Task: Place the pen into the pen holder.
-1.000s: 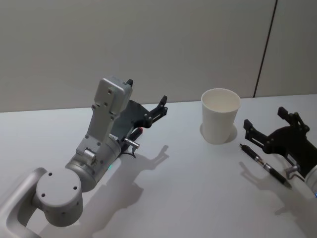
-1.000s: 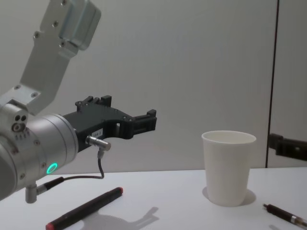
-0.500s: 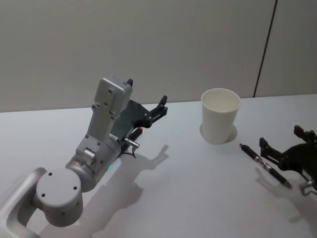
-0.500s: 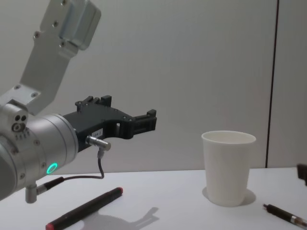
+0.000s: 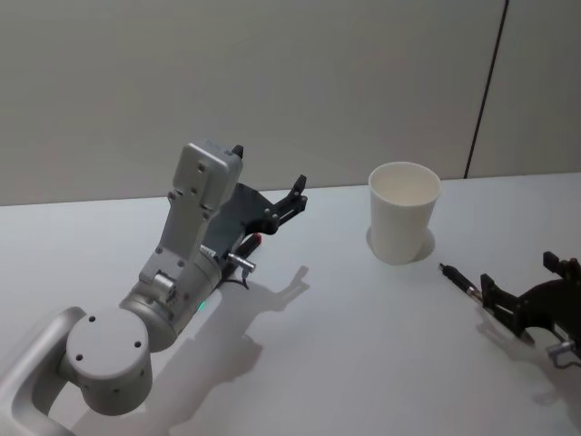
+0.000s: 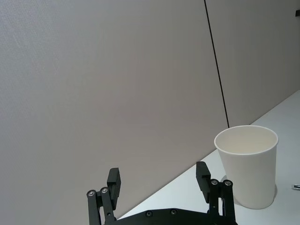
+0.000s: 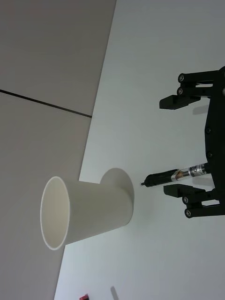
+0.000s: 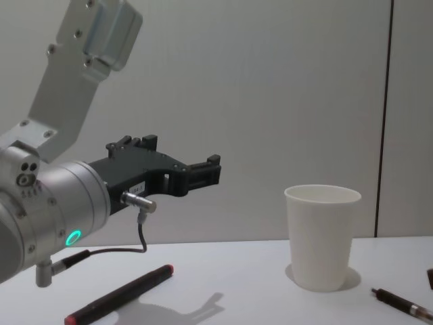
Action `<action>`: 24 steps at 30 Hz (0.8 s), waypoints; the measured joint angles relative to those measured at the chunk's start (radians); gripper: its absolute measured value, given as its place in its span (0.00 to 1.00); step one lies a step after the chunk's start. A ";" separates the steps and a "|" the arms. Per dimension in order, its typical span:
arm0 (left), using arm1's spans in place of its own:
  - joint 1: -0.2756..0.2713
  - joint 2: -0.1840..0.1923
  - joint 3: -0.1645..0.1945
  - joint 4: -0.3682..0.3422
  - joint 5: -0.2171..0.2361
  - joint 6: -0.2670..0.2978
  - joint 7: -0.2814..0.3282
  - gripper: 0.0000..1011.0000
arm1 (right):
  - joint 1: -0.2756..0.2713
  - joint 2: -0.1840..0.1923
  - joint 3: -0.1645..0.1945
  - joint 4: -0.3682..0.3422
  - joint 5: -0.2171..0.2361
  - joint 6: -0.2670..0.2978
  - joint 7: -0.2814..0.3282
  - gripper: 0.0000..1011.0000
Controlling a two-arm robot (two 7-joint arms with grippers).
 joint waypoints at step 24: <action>0.000 0.000 0.000 0.000 0.000 0.000 0.000 0.99 | 0.020 -0.012 -0.007 0.019 -0.028 0.056 0.006 0.99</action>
